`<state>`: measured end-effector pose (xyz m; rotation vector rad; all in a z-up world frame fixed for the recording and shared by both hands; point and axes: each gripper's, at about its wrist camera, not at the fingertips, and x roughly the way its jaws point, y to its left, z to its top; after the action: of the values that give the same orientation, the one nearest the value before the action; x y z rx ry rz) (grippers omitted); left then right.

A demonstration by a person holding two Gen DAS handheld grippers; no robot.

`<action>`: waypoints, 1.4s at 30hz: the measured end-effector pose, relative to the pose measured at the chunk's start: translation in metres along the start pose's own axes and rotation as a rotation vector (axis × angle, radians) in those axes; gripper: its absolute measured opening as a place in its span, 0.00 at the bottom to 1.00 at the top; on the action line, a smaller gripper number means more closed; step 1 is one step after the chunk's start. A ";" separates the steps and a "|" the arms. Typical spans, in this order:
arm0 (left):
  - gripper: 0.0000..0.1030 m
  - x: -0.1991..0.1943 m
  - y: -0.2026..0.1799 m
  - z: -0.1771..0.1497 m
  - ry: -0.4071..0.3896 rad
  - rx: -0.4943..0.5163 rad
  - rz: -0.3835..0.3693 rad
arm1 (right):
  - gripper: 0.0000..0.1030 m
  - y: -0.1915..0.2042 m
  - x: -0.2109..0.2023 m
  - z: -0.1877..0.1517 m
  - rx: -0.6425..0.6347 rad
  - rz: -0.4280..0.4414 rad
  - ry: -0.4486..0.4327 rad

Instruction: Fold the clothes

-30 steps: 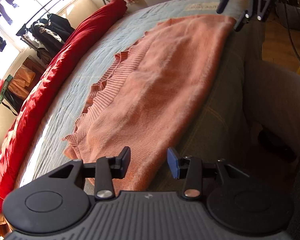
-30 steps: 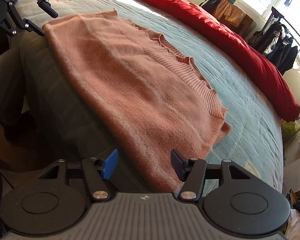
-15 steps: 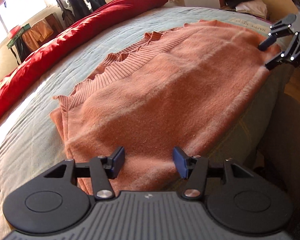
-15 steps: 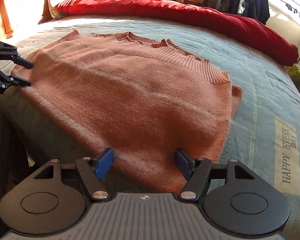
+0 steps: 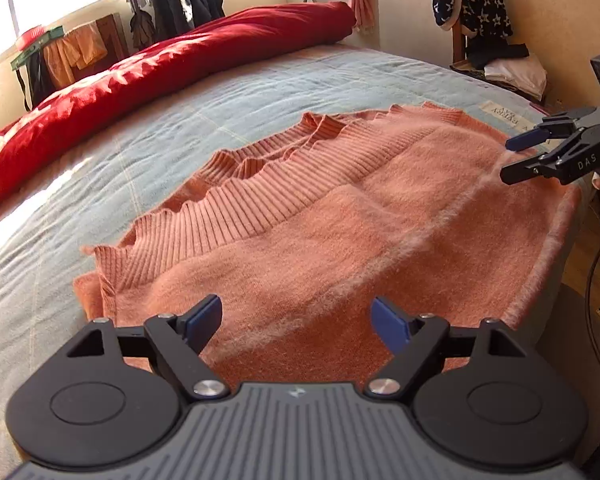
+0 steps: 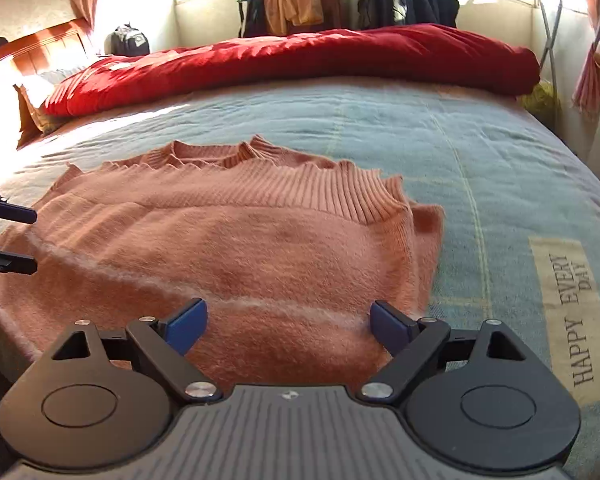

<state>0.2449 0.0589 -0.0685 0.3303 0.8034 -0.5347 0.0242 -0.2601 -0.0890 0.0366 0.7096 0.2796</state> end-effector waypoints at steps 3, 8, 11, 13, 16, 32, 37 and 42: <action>0.91 0.002 0.012 -0.015 -0.022 -0.068 -0.021 | 0.91 -0.007 0.000 -0.015 0.033 -0.007 -0.026; 0.91 -0.014 0.029 0.000 -0.089 -0.156 -0.082 | 0.95 -0.001 -0.006 0.001 0.066 -0.030 -0.056; 0.92 -0.012 0.046 0.017 -0.117 -0.217 -0.083 | 1.00 0.003 0.001 0.020 0.012 -0.071 -0.097; 0.92 -0.003 0.058 0.021 -0.123 -0.258 -0.062 | 1.00 0.000 0.012 0.029 0.022 -0.095 -0.102; 0.92 0.022 0.077 0.016 -0.070 -0.347 -0.007 | 1.00 -0.017 0.036 0.032 0.123 -0.099 -0.060; 0.90 0.043 0.150 0.011 -0.118 -0.647 0.000 | 1.00 -0.029 0.052 0.010 0.194 -0.075 -0.078; 0.94 0.021 0.156 0.023 -0.183 -0.640 -0.012 | 1.00 -0.029 0.054 0.009 0.195 -0.076 -0.083; 0.95 0.055 0.164 0.016 -0.060 -0.673 -0.031 | 1.00 -0.028 0.054 0.007 0.195 -0.079 -0.094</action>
<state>0.3792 0.1681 -0.0857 -0.3172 0.8820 -0.2753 0.0745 -0.2723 -0.1211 0.2054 0.6412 0.1315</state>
